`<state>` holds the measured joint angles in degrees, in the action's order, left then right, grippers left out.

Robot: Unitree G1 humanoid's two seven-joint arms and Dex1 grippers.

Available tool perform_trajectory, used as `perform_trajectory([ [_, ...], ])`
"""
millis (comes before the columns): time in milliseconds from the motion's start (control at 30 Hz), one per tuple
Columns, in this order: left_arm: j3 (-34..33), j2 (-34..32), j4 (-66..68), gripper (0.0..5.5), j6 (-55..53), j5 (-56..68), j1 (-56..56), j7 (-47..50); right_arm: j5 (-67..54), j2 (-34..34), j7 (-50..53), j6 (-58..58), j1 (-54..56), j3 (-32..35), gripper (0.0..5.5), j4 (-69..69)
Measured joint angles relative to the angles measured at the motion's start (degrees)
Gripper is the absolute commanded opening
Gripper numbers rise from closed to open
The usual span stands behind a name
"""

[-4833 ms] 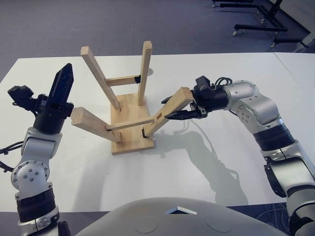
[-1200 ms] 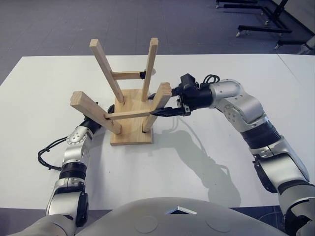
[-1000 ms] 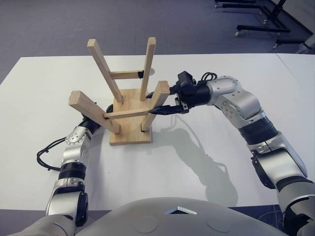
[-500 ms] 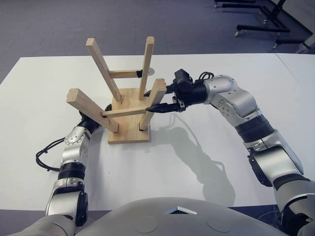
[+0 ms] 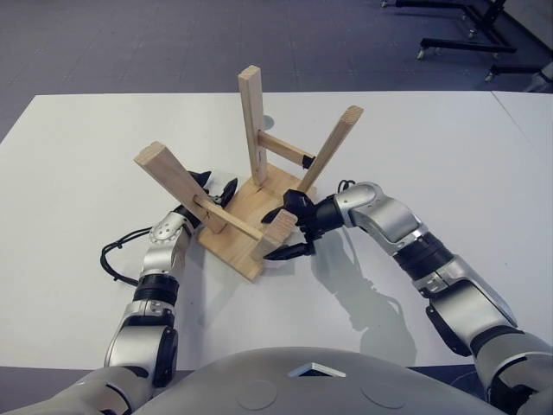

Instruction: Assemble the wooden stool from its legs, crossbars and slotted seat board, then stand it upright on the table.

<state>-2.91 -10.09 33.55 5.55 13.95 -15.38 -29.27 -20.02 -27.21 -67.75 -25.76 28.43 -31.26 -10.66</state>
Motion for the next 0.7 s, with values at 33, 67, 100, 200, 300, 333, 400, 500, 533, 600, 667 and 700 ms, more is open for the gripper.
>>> perform_trajectory([
  [33, -0.02, 0.0, 0.08, 4.21, 0.02, -0.08, -0.04, 0.0, 0.37, -0.92, 0.19, 0.59, -0.86, 0.85, 4.98, 0.51],
  [67, -0.05, 0.04, 0.16, 4.21, 0.05, -0.2, -0.11, -0.03, 1.0, -2.14, 0.34, 0.98, -2.1, 2.25, 4.98, 1.23],
  [100, -0.05, 0.08, 0.22, 4.21, 0.06, -0.31, -0.2, -0.05, 1.12, -3.46, 0.48, 1.25, -3.23, 3.22, 4.98, 2.3],
  [200, -0.17, 0.08, -0.21, 4.21, 0.03, -0.5, 0.1, 0.02, 1.5, -8.61, -0.39, 1.98, -6.83, 7.07, 4.98, 4.85],
  [300, -0.29, 0.09, -1.86, 4.21, -0.07, -0.66, 1.37, 0.16, 0.29, -12.31, -0.9, -0.16, -10.64, 11.19, 4.98, 7.36],
  [333, -0.32, 0.08, -2.34, 4.21, -0.21, -0.66, 1.72, 0.29, -0.59, -13.02, -0.99, -1.07, -11.51, 12.56, 4.98, 8.4],
  [400, -0.27, -0.05, -5.62, 4.21, -0.95, -0.72, 4.0, 0.55, -1.5, -15.06, -0.89, -1.63, -14.06, 15.93, 4.98, 10.9],
  [500, -0.06, -2.04, -14.81, 4.21, -4.13, -0.75, 10.92, 0.22, 0.02, -16.52, 3.65, -0.82, -20.25, 18.64, 4.98, 11.32],
  [533, 0.07, -3.0, -18.24, 4.21, -5.47, -0.71, 13.48, 0.05, 1.24, -15.61, 5.64, -0.49, -21.97, 18.62, 4.98, 11.42],
  [600, 0.89, -4.82, -24.32, 4.21, -8.07, -0.89, 17.3, -0.28, 3.19, -13.06, 9.76, 1.3, -23.18, 18.05, 4.98, 11.85],
  [667, 1.4, -7.02, -29.6, 4.21, -11.04, -0.85, 20.46, -1.66, 5.73, -9.46, 15.23, 3.45, -23.95, 17.54, 4.98, 11.7],
  [700, 1.45, -7.84, -31.01, 4.21, -12.02, -0.85, 21.38, -1.86, 6.82, -8.25, 17.44, 4.26, -24.13, 17.38, 4.98, 11.37],
])
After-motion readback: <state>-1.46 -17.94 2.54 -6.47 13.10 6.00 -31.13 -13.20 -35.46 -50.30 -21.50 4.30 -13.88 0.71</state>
